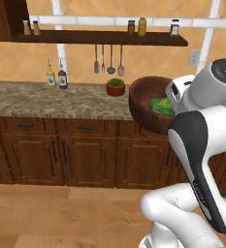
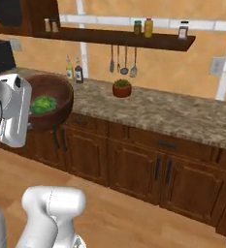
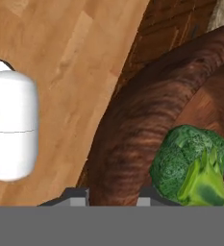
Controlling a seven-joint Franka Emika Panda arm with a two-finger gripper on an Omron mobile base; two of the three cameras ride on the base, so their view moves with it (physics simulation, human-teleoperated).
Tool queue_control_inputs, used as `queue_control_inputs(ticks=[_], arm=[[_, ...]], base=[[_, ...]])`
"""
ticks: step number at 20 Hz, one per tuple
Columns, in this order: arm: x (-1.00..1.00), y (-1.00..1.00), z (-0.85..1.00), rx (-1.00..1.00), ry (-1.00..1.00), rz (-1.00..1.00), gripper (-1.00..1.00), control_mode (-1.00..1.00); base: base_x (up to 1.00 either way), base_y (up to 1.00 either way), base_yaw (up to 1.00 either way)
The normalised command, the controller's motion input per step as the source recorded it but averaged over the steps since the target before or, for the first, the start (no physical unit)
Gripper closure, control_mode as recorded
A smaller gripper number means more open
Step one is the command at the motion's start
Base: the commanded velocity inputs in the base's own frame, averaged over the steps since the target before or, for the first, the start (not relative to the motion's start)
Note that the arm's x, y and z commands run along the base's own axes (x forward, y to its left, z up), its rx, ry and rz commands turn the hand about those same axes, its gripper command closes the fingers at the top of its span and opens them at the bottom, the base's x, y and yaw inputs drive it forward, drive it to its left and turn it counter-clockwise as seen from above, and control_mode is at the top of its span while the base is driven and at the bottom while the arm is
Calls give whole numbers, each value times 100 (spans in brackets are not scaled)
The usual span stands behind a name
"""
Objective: Pick the broccoli from the sink and place it in the bowl. Then pick the bowl and place it in the microwave. Then close the microwave door and press the start button.
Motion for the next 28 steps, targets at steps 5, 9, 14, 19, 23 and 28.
queue_control_inputs(ticks=[5, 9, 14, 19, 23, 28], arm=[[0, 0, 0, 0, 0, 0, 100, 100], [0, 0, 0, 0, 0, 0, 100, 100], [0, 0, 0, 0, 0, 0, 100, 100], [0, 0, 0, 0, 0, 0, 100, 100], [0, 0, 0, 0, 0, 0, 100, 100], [0, 0, 0, 0, 0, 0, 100, 100]], base=[[-3, 0, 100], [0, 0, 100], [20, 0, 99], [62, 0, 92], [54, 0, 94], [51, 0, 94]])
